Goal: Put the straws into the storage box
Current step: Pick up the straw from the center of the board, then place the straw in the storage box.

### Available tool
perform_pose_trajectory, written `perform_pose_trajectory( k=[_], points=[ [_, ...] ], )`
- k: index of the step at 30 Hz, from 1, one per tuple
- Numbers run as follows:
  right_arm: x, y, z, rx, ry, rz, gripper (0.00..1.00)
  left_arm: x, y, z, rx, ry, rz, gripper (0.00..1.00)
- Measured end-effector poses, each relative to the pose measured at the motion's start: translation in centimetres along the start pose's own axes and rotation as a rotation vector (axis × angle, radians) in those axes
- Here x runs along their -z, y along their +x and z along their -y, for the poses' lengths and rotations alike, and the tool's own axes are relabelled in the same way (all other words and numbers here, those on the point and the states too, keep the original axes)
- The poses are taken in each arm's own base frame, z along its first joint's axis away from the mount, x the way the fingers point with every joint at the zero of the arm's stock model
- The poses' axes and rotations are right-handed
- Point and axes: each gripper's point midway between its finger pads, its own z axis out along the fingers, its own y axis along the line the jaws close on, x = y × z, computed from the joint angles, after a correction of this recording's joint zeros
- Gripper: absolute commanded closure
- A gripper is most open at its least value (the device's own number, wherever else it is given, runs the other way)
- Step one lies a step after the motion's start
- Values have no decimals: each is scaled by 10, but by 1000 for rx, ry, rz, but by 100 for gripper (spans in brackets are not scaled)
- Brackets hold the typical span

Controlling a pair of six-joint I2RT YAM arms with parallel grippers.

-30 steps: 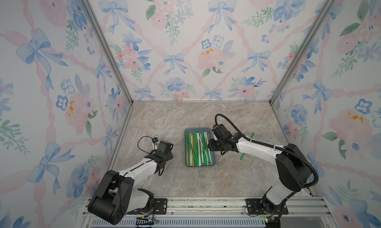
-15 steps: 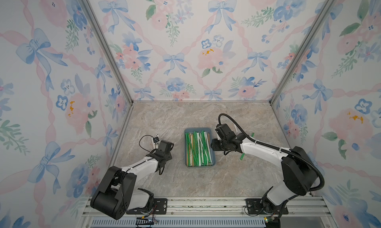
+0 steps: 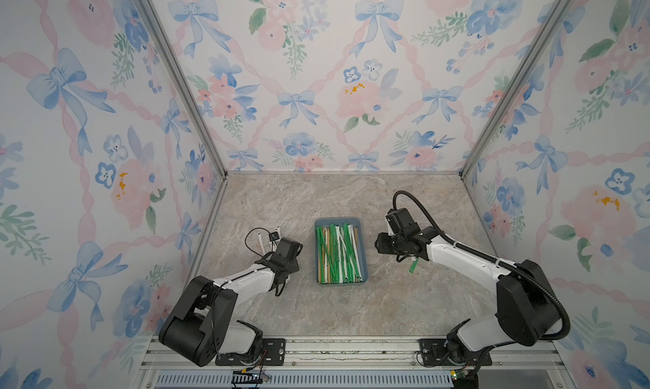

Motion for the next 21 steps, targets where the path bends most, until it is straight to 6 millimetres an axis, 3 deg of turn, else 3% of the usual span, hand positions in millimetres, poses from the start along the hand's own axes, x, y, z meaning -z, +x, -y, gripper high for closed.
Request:
perform_pose_trajectory(
  k=[14, 21],
  points=[
    [5, 1, 11, -21, 7, 4, 52, 21, -1, 57, -49, 141, 9, 97],
    [8, -1, 17, -40, 11, 12, 52, 52, -8, 112, -51, 285, 44, 97]
  ],
)
